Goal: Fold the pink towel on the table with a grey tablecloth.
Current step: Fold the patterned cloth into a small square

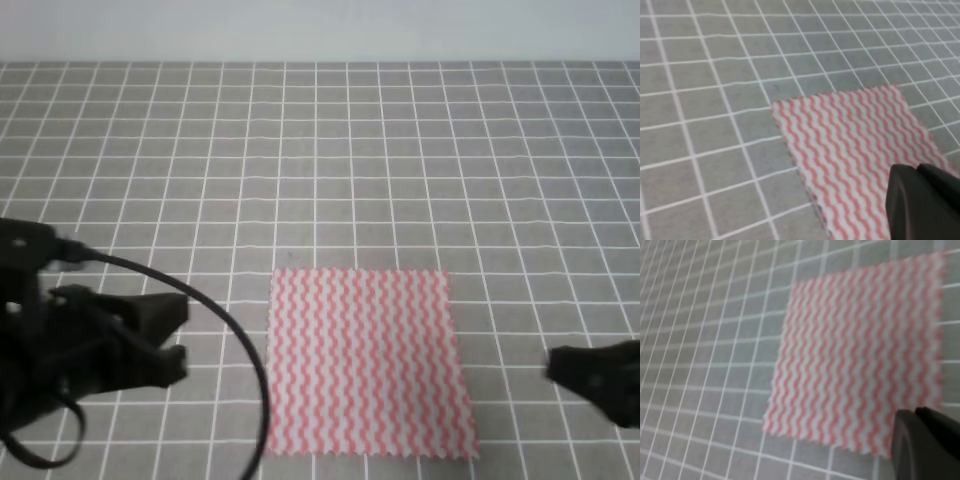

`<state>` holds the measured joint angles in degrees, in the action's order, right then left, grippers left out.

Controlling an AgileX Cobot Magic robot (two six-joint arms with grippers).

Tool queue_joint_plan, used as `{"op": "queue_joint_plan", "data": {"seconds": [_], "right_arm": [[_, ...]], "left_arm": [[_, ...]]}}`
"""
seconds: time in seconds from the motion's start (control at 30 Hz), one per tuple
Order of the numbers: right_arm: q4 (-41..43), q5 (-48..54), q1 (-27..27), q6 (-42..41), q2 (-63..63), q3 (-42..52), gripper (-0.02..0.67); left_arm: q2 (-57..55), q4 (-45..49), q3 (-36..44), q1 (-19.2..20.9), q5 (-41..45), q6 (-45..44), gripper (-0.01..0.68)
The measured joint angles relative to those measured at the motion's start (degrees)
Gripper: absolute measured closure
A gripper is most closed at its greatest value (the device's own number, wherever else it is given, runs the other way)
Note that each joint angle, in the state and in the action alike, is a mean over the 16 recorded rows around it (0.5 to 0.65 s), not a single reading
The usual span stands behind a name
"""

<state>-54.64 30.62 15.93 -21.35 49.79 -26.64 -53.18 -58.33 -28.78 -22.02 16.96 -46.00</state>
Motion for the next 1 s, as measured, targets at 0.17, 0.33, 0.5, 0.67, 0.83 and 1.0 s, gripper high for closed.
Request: {"op": "queue_joint_plan", "data": {"seconds": [0.17, 0.33, 0.5, 0.67, 0.83, 1.0], "right_arm": [[-0.3, -5.65, 8.88, 0.13, 7.16, -1.6, 0.664], [-0.05, -9.81, 14.52, 0.5, 14.45, -2.73, 0.649], [0.15, -11.11, 15.48, 0.41, 20.12, -3.2, 0.581], [0.22, -10.67, 14.05, 1.05, 23.44, -3.25, 0.493], [0.35, -8.89, 12.96, 2.04, 25.05, -3.2, 0.402], [0.79, -7.35, 12.53, 3.01, 26.53, -3.14, 0.363]], "left_arm": [[-2.36, -0.73, 0.0, -4.69, -3.01, -0.12, 0.674], [-3.14, -1.27, 0.0, -6.65, -3.71, -0.12, 0.674], [-3.24, -1.32, 0.0, -7.08, -3.62, -0.12, 0.674], [-3.27, -1.29, -0.01, -7.09, -3.42, -0.13, 0.674], [-3.24, -1.23, -0.01, -7.09, -3.1, -0.12, 0.674], [-3.21, -1.18, 0.0, -7.08, -2.89, -0.15, 0.674]]}}
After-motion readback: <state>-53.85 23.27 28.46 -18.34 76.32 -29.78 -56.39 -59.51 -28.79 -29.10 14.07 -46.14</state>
